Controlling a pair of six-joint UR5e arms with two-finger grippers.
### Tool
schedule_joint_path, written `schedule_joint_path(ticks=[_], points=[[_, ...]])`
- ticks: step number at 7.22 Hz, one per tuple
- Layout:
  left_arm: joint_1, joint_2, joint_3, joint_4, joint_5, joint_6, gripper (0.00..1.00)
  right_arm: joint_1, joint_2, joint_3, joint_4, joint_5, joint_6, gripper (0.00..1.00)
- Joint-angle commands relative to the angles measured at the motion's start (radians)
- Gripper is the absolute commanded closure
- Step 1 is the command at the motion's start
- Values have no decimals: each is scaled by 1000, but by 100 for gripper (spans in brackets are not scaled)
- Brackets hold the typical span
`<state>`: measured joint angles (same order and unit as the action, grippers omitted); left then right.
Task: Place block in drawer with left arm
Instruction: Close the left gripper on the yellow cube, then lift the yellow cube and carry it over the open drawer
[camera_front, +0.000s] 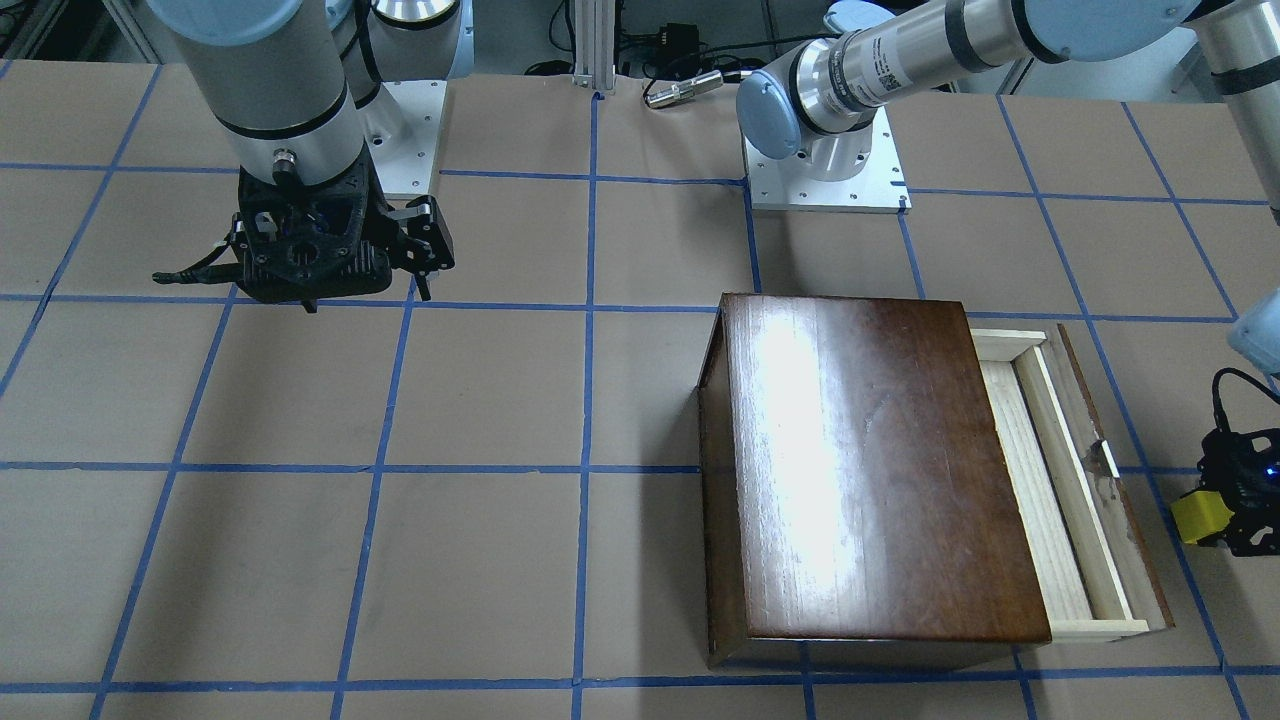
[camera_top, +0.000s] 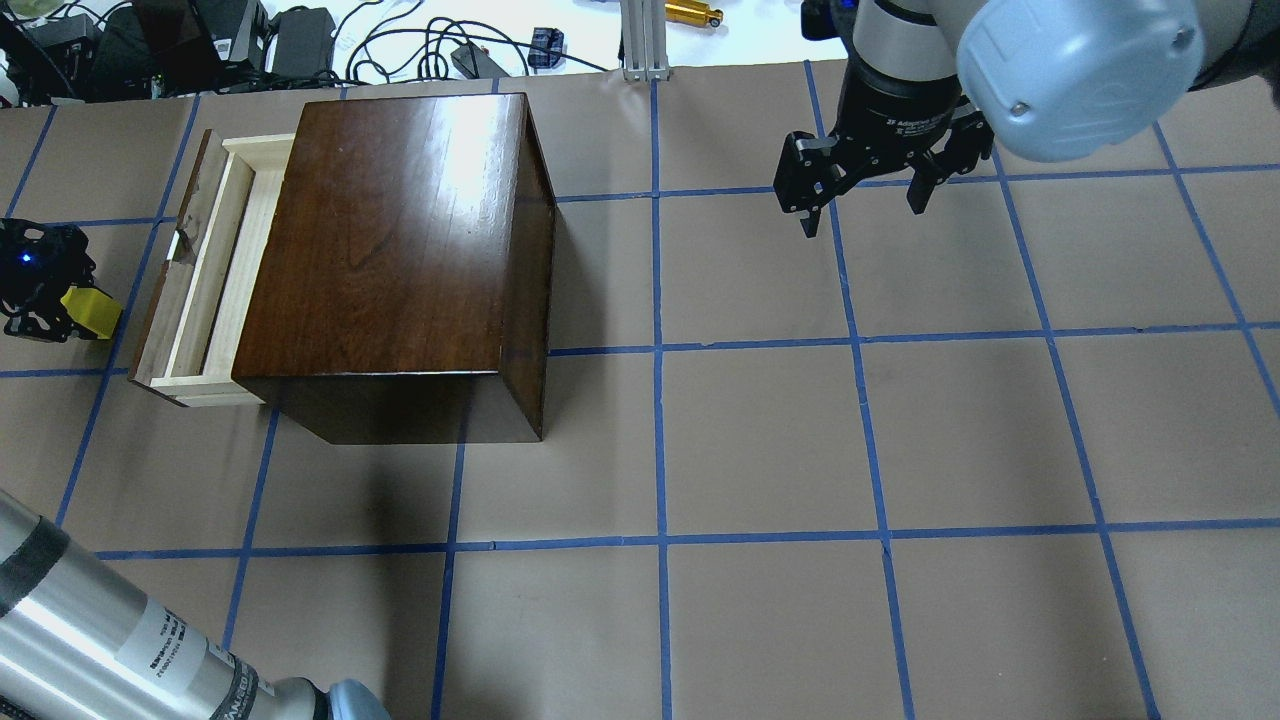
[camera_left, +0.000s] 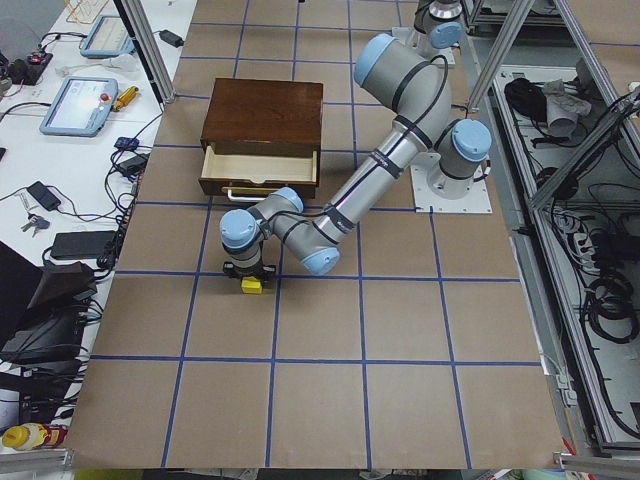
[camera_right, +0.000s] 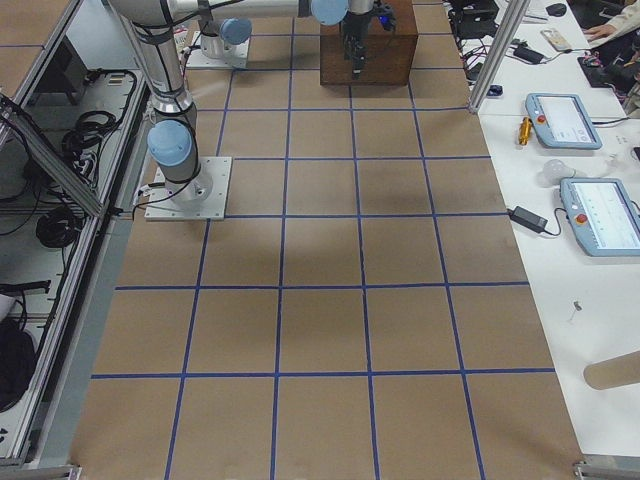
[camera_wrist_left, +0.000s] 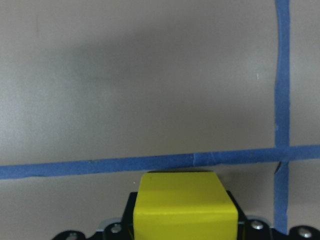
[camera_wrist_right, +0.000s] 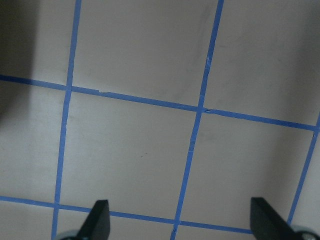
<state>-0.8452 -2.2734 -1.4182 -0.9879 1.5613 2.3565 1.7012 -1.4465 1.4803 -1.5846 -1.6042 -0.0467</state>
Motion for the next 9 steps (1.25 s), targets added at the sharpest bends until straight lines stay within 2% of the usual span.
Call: schedule_joint_path(ticks=[1,4,5,7,9], points=[[-9,46,11,-17,17,-15,100,0,0,0,0,0,-1,0],[-20,234,51,-326,8,-81,100,0,0,0,0,0,1,0],[-21,303,51,-392,2,-113,100,0,0,0,0,1,-1,0],[-99,394,42,-454,-20,-207,100,0,0,0,0,0,1,0],[-274,410,31,-456,-23,-325,100,0,0,0,0,0,1,0]])
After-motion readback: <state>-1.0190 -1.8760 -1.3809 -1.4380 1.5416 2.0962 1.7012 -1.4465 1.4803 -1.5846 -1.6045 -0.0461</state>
